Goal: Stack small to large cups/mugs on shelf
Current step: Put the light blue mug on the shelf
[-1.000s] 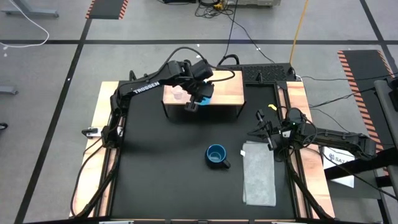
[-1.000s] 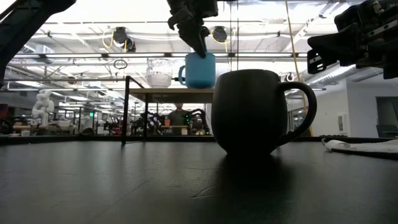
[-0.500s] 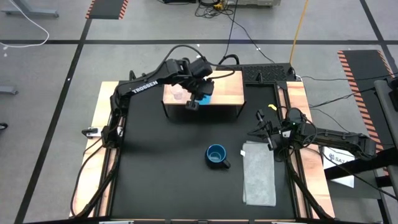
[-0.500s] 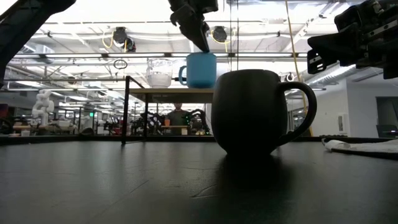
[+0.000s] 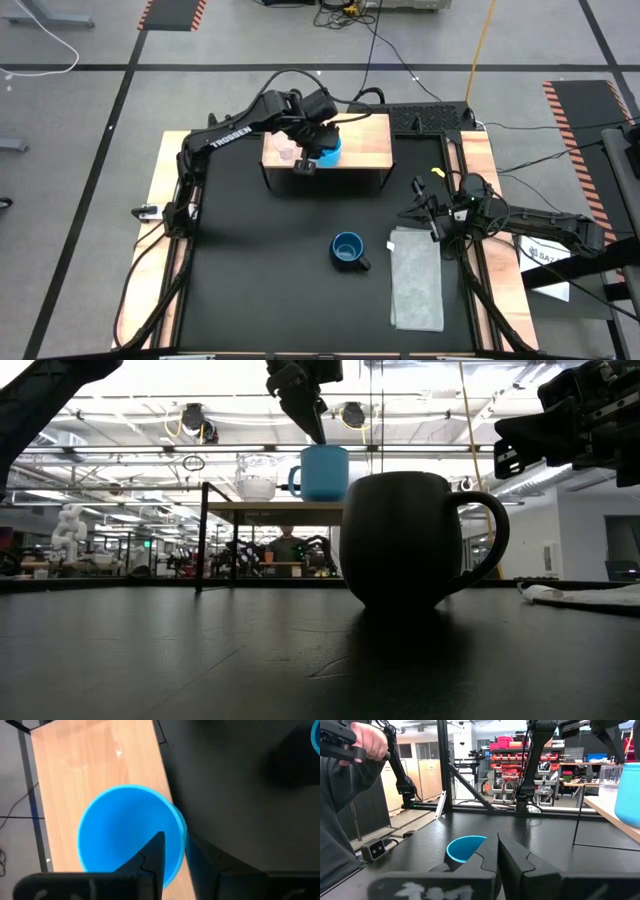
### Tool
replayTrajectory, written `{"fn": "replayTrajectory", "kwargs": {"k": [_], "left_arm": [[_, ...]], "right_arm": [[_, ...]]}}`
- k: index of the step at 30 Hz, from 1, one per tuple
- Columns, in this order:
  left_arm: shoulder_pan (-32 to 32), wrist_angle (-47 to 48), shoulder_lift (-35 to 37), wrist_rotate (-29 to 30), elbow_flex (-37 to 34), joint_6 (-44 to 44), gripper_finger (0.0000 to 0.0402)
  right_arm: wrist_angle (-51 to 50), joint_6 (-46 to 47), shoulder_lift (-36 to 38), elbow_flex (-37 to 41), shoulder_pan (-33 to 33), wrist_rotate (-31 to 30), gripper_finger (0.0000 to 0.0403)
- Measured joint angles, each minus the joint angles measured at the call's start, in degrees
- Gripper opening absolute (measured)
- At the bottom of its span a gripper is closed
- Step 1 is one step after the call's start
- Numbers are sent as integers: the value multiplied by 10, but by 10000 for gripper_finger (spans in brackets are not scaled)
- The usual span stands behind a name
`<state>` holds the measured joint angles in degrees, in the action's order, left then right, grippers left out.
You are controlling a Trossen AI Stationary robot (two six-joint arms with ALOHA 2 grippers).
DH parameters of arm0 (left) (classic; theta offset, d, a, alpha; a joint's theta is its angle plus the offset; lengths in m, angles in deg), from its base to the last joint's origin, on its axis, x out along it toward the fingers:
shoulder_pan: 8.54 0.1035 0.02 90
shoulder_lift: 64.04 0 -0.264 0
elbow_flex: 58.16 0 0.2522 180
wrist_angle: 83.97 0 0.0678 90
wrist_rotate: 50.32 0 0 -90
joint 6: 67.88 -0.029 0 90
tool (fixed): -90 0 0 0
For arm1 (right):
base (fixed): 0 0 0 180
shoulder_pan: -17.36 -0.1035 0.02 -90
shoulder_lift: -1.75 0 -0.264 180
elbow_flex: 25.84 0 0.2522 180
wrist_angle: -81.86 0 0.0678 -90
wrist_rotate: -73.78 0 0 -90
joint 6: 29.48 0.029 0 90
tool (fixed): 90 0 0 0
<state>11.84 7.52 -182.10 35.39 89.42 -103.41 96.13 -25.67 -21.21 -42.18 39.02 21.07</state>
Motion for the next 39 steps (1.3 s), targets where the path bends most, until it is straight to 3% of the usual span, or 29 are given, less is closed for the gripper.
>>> {"fn": "replayTrajectory", "kwargs": {"k": [23, 30, 39], "left_arm": [[11, -7, 0, 2, -29, -16, 79], [11, -15, 0, 3, -29, -40, 10], [11, -17, 0, 7, -29, -61, 7]], "right_arm": [[0, 4, 0, 0, 0, 0, 0], [0, 4, 0, 0, 0, 0, 0], [0, 2, 0, 0, 0, 0, 0]]}}
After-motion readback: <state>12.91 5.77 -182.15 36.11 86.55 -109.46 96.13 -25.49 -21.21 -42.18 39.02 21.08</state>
